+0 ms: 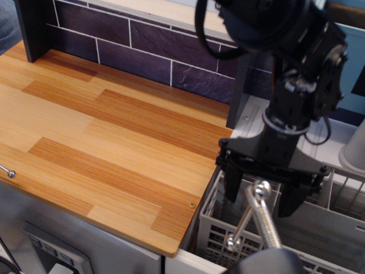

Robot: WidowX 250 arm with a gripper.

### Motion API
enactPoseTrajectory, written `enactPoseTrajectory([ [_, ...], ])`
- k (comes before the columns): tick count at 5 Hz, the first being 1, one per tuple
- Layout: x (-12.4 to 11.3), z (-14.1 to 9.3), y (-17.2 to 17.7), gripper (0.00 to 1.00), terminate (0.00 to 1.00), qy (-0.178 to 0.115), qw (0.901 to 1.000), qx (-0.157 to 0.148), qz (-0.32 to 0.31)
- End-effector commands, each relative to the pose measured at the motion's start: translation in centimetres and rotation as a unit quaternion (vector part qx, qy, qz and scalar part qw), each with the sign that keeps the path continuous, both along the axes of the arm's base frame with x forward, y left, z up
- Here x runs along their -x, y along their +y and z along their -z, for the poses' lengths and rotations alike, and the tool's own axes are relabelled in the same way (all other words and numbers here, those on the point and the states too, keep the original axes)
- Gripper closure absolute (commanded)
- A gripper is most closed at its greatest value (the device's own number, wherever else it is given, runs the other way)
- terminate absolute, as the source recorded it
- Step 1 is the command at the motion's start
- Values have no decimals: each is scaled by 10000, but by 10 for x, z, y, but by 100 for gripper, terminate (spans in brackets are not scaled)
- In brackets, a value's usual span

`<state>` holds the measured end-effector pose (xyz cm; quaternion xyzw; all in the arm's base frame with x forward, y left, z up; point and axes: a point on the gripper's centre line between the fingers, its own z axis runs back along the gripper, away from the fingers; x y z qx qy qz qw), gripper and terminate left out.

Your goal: Move drying rack out of sink

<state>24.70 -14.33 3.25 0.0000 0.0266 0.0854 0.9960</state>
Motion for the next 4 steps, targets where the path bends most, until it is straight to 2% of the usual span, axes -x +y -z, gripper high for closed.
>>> enactPoseTrajectory([
  [1, -4, 15, -16, 0, 0, -200, 9997, 114, -2],
  [2, -9, 26, -21, 0, 0, -187, 9998, -45, 22],
  [3, -7, 28, -20, 100, 0, -237, 9997, -22, 54],
  [4, -7, 24, -21, 100, 0, -276, 9996, 21, 59],
])
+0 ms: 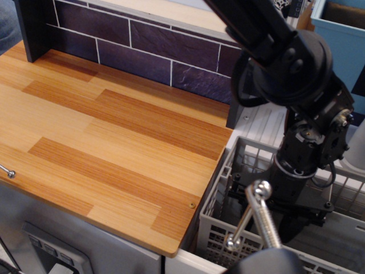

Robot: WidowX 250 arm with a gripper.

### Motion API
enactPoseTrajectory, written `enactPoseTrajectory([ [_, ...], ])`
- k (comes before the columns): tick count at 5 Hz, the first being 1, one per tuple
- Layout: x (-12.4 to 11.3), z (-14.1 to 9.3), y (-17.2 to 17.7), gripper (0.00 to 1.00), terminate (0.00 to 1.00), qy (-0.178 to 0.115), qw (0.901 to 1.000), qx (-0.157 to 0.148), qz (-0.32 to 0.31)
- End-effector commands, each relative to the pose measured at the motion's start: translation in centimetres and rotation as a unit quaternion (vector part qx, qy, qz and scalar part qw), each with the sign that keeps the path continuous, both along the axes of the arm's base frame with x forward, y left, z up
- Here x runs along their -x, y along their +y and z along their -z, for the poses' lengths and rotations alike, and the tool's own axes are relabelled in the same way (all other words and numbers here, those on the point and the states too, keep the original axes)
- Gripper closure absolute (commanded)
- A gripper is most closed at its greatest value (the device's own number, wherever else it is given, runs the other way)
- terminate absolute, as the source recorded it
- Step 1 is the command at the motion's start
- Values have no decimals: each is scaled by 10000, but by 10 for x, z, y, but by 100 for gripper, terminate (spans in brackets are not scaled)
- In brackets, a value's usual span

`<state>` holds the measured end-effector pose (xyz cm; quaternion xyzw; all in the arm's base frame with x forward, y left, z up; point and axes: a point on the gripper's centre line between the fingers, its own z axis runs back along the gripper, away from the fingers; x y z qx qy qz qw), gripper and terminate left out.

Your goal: Move drying rack out of sink

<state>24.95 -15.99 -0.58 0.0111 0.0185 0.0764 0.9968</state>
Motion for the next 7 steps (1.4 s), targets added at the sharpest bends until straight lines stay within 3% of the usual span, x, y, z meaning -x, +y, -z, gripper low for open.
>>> enactPoseTrajectory([
  [1, -6, -15, -4, 100, 0, -386, 9992, 79, -44],
  [2, -7, -28, -1, 100, 0, -572, 9983, 105, -93],
  [4, -20, -91, 15, 100, 0, -954, 9938, 458, -329],
  [5, -27, -128, 37, 100, 0, -995, 9923, 667, -303],
  [7, -32, -161, 66, 100, 0, -870, 9941, 634, -129],
])
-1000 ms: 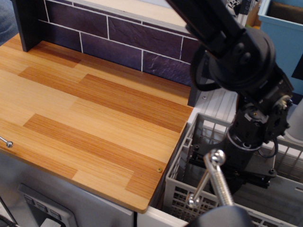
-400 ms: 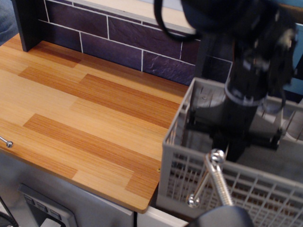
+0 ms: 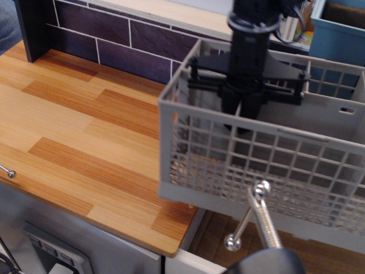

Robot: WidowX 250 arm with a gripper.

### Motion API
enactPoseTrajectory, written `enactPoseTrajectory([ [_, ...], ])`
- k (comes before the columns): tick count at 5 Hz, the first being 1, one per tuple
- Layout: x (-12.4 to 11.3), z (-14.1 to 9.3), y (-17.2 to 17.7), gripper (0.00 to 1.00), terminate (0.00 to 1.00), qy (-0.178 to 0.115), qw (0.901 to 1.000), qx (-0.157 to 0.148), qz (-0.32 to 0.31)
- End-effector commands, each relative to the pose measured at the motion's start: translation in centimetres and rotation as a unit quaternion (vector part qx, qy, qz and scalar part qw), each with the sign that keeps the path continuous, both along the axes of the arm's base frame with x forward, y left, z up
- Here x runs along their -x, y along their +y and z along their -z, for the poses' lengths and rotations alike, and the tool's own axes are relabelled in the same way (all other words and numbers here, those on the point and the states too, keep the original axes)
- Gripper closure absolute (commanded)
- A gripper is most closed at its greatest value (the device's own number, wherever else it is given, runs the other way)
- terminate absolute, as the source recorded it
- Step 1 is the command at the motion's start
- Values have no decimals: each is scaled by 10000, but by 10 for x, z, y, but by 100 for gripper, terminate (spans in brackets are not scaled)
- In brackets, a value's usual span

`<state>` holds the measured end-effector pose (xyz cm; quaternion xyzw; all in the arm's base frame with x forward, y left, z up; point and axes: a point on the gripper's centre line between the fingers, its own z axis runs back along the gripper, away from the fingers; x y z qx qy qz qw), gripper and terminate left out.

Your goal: Move drying rack out of sink

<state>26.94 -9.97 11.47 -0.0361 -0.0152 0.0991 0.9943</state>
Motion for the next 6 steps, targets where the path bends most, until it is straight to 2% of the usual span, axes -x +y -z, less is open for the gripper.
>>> enactPoseTrajectory([
  [1, -10, -29, 34, 100, 0, -602, 9979, 54, 237],
  [2, -6, -10, 72, 100, 0, -652, 9970, -202, 362],
  [3, 0, 12, 93, 100, 0, -680, 9951, -522, 492],
  [4, -1, 12, 127, 100, 0, -651, 9930, -765, 627],
  [5, -9, 3, 164, 100, 0, -577, 9931, -726, 717],
  [6, -9, 13, 185, 100, 0, -641, 9911, -926, 705],
])
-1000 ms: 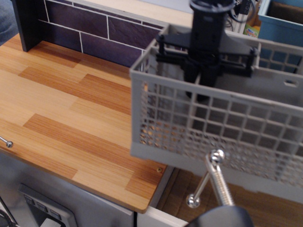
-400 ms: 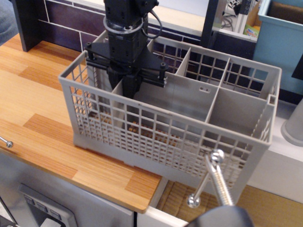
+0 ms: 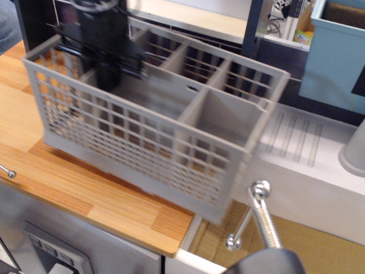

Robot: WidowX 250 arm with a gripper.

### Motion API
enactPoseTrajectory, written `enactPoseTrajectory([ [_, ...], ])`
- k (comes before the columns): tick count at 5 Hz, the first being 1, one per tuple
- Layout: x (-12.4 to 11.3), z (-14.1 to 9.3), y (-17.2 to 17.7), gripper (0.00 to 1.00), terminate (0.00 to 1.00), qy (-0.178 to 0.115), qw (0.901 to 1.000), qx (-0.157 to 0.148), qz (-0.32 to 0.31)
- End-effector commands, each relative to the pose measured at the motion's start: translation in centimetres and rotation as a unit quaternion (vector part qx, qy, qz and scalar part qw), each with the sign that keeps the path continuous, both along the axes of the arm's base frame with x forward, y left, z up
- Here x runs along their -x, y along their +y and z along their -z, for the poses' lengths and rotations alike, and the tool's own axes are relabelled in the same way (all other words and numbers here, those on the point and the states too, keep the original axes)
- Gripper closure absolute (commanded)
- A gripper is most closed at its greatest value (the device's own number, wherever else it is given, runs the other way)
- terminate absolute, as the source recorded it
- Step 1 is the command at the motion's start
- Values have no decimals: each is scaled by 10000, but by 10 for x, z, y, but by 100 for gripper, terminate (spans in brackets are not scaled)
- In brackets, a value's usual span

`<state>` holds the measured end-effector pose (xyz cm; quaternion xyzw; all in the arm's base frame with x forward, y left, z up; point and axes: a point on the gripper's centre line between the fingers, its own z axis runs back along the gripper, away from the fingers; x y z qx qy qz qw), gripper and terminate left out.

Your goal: Move drying rack out of sink

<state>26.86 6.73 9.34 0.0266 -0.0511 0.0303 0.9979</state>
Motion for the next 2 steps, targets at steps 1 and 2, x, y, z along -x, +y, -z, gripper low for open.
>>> enactPoseTrajectory([
  [1, -6, -1, 34, 100, 0, -390, 9982, -416, 176],
  [2, 2, 13, 44, 100, 100, -504, 9962, -589, 390],
])
